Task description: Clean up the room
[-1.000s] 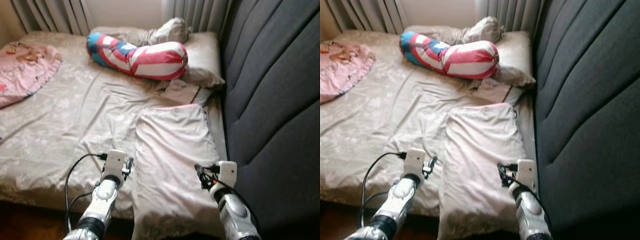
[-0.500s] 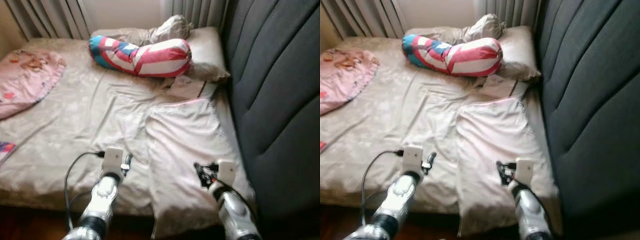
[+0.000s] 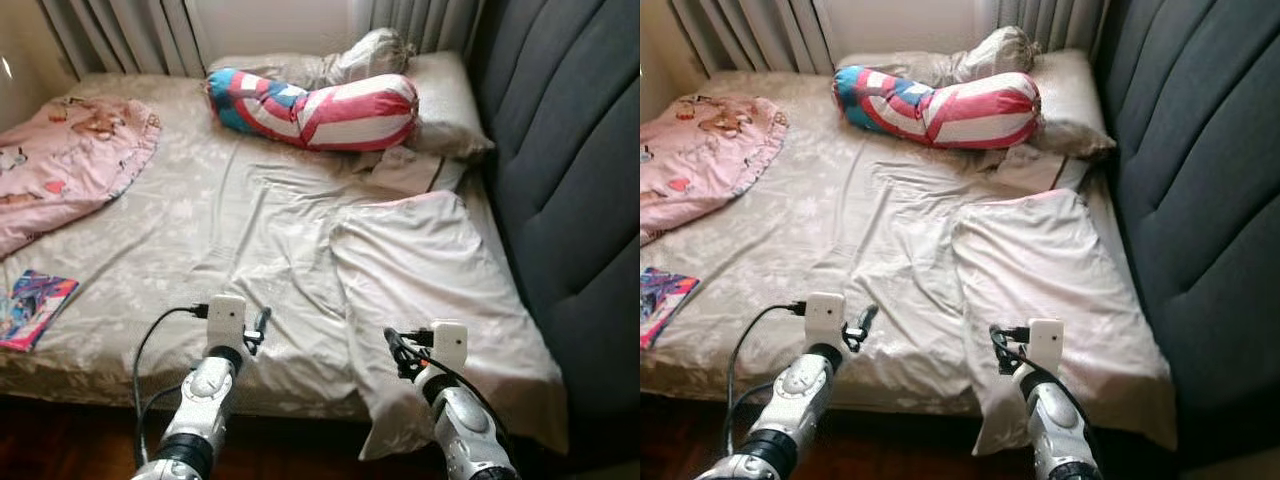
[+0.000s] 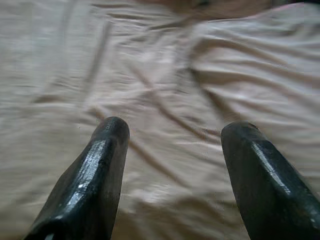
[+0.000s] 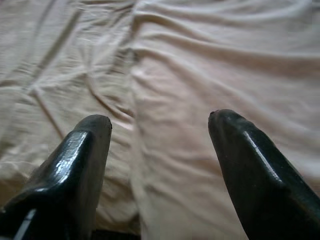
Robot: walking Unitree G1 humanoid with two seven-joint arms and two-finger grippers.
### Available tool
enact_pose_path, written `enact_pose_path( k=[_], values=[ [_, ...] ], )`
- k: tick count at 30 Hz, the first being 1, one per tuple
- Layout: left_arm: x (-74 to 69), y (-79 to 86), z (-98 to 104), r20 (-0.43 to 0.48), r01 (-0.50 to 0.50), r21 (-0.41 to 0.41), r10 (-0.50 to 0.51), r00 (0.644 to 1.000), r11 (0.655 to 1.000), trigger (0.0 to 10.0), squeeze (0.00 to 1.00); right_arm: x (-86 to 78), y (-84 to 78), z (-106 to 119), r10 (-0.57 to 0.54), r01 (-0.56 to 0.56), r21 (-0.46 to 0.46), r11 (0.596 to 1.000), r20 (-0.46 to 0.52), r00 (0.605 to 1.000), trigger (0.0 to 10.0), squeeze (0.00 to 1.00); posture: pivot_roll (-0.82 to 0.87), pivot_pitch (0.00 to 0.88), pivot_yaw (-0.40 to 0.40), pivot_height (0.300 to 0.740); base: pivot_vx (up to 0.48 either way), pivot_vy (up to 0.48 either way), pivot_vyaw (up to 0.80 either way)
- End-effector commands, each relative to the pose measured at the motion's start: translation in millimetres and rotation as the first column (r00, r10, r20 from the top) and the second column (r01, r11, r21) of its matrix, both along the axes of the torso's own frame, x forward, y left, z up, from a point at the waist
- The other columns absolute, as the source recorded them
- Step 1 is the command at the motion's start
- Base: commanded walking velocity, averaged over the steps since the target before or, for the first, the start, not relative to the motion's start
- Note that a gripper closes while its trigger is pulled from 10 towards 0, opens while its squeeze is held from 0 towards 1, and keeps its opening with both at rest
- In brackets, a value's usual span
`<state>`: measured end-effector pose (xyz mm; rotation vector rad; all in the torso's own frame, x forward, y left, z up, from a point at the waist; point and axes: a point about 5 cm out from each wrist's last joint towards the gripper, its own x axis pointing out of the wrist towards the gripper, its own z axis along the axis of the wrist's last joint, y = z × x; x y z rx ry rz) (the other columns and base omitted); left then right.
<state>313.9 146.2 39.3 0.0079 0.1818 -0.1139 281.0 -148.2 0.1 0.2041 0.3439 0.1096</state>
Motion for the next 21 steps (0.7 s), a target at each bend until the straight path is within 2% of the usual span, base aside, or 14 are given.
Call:
enact_pose_path(
  k=[1,16,21],
  values=[
    [-0.7,0.2,-0.5,-0.006,0.006,-0.018,-0.006,1.0,1.0,10.0,0.0,-2.5,-2.7,-2.6,-0.009,0.009,-0.003,1.0,-0.01,1.0,10.0,0.0,-0.1,0.095,-0.02,0.74,0.0,0.0,0.0],
    [-0.9,0.2,-1.1,-0.015,0.031,-0.027,-0.031,0.999,0.999,10.0,0.0,-0.5,-2.2,0.8,-0.011,0.011,-0.001,1.0,0.009,1.0,10.0,0.0,-0.1,0.094,-0.023,0.74,0.0,0.0,0.0],
    [-0.8,0.0,-1.2,-0.016,0.034,-0.027,-0.034,0.999,0.999,10.0,0.0,-0.5,-2.0,1.0,-0.009,0.009,-0.002,1.0,0.009,1.0,10.0,0.0,-0.1,0.092,-0.023,0.74,0.275,0.0,0.0]
  ],
)
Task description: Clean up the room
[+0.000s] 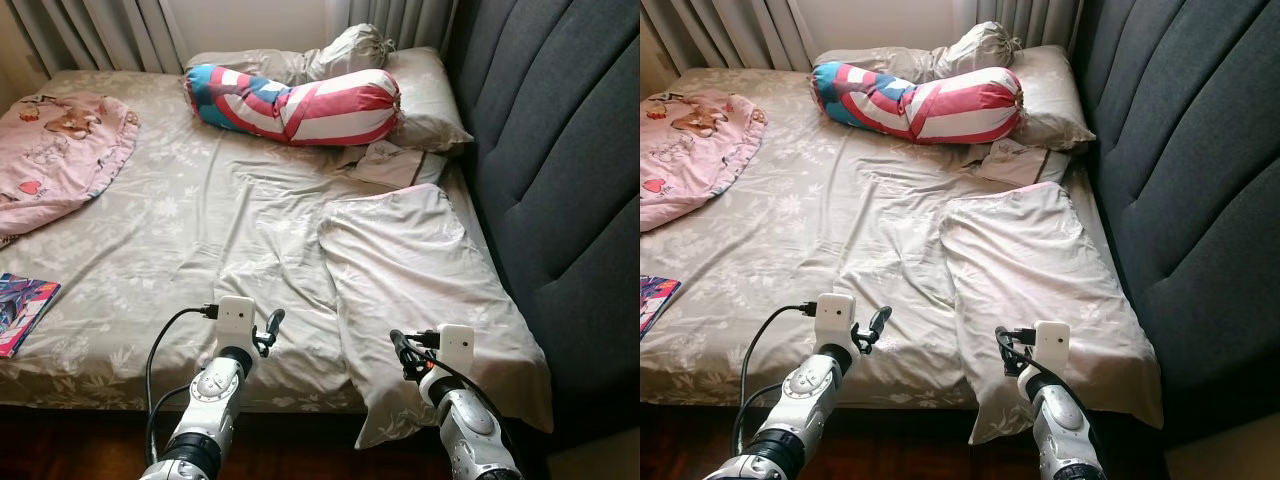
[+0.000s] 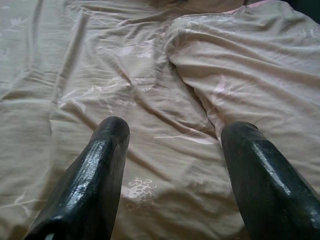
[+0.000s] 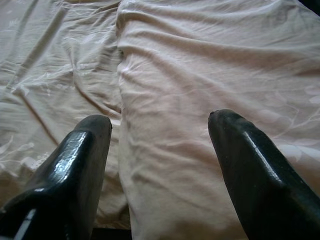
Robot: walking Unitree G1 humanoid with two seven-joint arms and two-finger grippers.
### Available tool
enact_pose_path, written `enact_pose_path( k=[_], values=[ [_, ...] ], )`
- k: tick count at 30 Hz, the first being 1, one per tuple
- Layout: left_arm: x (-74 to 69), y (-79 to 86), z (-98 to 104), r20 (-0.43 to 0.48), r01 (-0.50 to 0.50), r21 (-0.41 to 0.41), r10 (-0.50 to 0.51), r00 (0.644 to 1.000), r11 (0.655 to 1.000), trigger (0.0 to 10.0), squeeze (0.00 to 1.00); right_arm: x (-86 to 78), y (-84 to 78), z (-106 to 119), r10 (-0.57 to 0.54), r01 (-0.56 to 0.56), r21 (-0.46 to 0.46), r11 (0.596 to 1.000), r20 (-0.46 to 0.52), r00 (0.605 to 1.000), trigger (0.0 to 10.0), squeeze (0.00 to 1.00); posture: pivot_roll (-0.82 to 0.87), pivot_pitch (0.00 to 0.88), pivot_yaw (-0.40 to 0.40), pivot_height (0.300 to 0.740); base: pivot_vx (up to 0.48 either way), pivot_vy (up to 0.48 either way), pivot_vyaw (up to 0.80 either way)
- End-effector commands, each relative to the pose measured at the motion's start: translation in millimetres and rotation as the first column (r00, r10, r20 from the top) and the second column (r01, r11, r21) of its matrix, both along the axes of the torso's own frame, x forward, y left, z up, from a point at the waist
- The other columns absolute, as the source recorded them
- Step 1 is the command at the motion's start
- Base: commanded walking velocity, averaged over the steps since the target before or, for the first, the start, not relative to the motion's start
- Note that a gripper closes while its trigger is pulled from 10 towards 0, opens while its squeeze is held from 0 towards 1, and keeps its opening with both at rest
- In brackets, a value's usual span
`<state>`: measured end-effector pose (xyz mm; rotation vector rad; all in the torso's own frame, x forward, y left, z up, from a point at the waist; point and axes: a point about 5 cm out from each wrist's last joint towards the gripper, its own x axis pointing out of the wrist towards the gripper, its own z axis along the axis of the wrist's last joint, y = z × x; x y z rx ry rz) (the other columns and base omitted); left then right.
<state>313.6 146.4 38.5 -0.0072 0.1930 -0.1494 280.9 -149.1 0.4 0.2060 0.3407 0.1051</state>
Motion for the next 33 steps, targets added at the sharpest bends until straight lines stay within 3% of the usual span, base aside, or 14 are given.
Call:
enact_pose_path(
  k=[1,21,33],
  values=[
    [-0.5,-0.1,-0.4,-0.004,0.001,-0.009,-0.001,1.0,1.0,10.0,0.0,-0.4,-1.0,0.7,-0.004,0.004,-0.004,1.0,0.006,1.0,10.0,0.0,-0.1,0.092,-0.023,0.74,0.296,0.0,0.0],
    [-0.8,-1.6,-1.0,-0.009,0.017,-0.005,-0.017,1.0,1.0,10.0,0.0,-0.2,-1.7,0.2,-0.005,0.005,-0.006,1.0,0.002,1.0,10.0,0.0,-0.1,0.083,-0.022,0.74,0.305,0.0,0.0],
    [-1.7,-5.6,-1.1,-0.009,0.05,-0.019,-0.05,0.999,0.999,10.0,0.0,1.6,-7.2,-0.1,-0.029,0.029,-0.006,1.0,-0.007,1.0,10.0,0.0,-0.09,0.075,-0.022,0.74,0.0,0.0,0.0]
  ],
)
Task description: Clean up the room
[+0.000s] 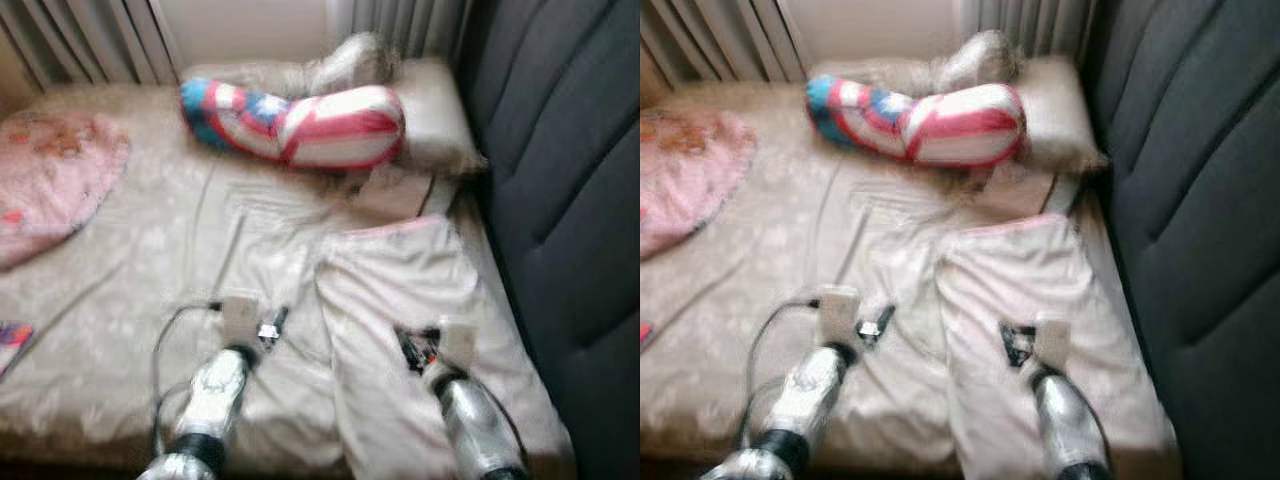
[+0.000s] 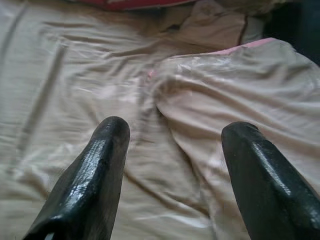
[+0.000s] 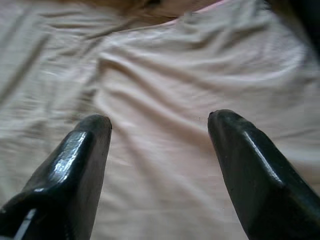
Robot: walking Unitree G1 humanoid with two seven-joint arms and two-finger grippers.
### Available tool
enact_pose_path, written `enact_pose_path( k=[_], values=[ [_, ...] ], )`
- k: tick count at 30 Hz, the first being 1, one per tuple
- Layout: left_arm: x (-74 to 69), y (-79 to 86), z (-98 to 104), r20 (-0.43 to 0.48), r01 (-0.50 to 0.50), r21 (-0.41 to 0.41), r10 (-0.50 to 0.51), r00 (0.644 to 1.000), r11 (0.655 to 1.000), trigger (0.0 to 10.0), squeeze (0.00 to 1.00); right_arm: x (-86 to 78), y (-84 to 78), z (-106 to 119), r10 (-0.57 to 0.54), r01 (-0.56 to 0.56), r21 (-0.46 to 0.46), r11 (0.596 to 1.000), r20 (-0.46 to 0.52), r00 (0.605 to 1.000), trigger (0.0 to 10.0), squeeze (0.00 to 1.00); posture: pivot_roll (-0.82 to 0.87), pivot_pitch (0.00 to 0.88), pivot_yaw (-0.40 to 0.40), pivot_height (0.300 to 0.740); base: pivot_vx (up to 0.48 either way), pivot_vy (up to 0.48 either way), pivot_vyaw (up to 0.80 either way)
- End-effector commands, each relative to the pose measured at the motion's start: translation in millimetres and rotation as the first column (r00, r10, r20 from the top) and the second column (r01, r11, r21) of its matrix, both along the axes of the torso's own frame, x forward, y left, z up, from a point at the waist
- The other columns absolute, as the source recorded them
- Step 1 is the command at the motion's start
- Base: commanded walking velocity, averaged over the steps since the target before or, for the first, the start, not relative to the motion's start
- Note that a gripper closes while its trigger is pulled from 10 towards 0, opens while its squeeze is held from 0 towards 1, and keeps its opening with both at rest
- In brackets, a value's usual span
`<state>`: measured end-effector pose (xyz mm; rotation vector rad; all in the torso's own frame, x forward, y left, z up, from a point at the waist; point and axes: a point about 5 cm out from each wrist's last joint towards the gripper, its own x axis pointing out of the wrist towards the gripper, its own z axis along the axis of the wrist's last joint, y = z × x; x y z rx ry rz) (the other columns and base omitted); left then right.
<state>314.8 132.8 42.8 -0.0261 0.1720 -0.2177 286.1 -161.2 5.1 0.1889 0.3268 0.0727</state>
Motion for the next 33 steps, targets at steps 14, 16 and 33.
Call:
enact_pose_path(
  k=[14,16,33],
  values=[
    [0.2,12.2,-3.3,-0.031,-0.023,0.017,0.024,0.999,1.0,10.0,0.0,1.0,1.4,-2.4,-0.006,0.006,0.008,1.0,-0.021,1.0,10.0,0.0,-0.1,0.104,-0.02,0.74,0.0,0.0,-0.7],
    [0.1,12.3,-3.4,-0.032,-0.023,0.018,0.024,0.999,1.0,10.0,0.0,1.2,1.1,-1.9,-0.006,0.007,0.005,1.0,-0.015,1.0,10.0,0.0,-0.1,0.104,-0.02,0.74,0.0,0.0,0.0],
    [-2.7,9.2,-6.2,-0.042,-0.013,0.014,0.014,0.999,1.0,10.0,0.0,-2.3,7.6,-5.0,0.012,-0.012,0.007,1.0,-0.02,1.0,10.0,0.0,-0.09,0.077,-0.016,0.74,0.0,0.0,0.0]
  ],
)
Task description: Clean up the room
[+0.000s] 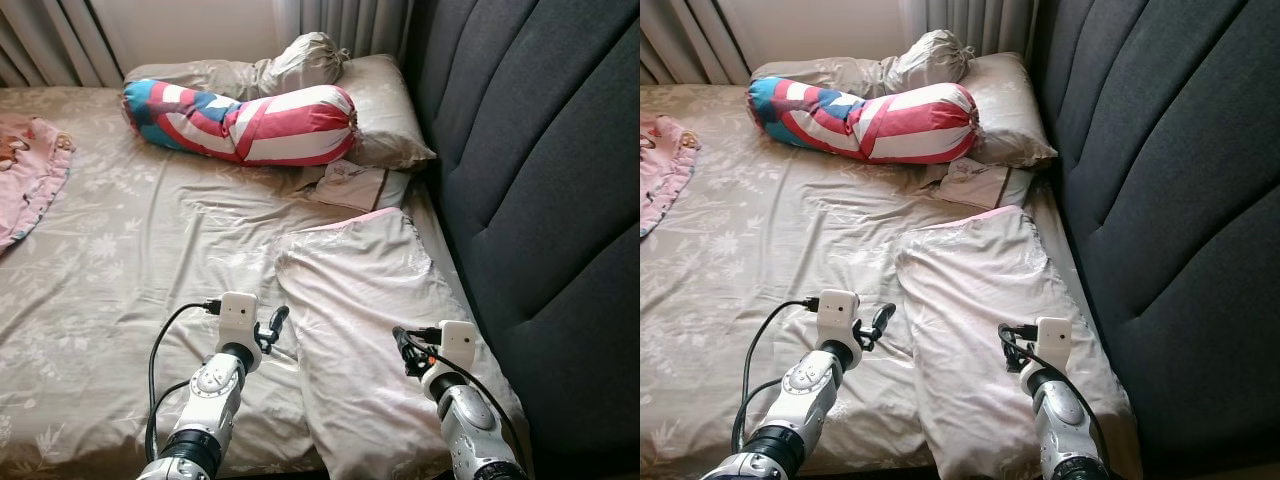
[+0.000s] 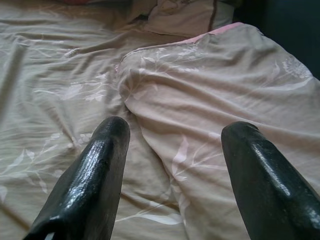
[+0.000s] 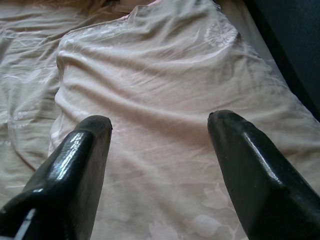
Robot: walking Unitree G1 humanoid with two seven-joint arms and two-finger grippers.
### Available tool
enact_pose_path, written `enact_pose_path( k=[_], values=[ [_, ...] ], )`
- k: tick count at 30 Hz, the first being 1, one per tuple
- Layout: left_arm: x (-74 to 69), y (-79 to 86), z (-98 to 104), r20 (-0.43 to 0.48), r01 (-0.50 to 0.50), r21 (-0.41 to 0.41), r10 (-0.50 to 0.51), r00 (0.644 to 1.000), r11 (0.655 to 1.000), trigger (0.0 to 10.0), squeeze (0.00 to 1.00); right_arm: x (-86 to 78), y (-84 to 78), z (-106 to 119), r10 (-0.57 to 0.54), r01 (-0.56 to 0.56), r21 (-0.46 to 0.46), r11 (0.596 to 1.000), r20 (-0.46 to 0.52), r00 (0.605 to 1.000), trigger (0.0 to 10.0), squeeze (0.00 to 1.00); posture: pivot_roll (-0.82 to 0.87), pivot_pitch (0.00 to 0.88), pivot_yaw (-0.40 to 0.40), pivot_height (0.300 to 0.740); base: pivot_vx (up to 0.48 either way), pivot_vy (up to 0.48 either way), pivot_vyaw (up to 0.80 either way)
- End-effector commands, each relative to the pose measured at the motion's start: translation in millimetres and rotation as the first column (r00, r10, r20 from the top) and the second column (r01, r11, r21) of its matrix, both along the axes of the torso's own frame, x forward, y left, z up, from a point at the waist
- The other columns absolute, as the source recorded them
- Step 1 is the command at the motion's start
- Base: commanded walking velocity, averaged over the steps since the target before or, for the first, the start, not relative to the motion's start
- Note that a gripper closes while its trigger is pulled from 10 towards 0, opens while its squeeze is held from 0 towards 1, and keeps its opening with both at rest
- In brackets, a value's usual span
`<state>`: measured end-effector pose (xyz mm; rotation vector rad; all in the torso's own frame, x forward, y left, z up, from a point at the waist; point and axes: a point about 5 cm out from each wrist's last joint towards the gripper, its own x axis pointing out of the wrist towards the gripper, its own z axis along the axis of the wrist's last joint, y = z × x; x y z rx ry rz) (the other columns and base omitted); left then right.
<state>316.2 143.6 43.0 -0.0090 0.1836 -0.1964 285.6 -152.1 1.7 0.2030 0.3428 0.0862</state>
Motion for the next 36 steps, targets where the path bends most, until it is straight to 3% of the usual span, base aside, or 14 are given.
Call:
enact_pose_path(
  k=[1,31,36],
  values=[
    [-4.1,-2.1,-6.8,-0.035,0.005,-0.008,-0.006,0.999,1.0,10.0,0.0,-1.8,-1.2,-1.8,0.001,-0.001,-0.009,1.0,-0.005,1.0,10.0,0.0,-0.09,0.072,-0.017,0.74,0.0,0.0,0.0],
    [-3.2,-3.3,-6.2,-0.039,0.01,-0.015,-0.01,0.999,1.0,10.0,0.0,-2.0,1.9,-3.0,0.02,-0.02,-0.001,1.0,-0.017,1.0,10.0,0.0,-0.09,0.087,-0.015,0.74,0.0,0.0,0.0],
    [-3.0,-3.5,-6.4,-0.043,0.007,-0.02,-0.008,0.999,1.0,10.0,0.0,-2.0,2.6,-2.9,0.022,-0.022,-0.001,1.0,-0.016,1.0,10.0,0.0,-0.09,0.089,-0.016,0.74,0.0,0.455,0.0]
  ],
)
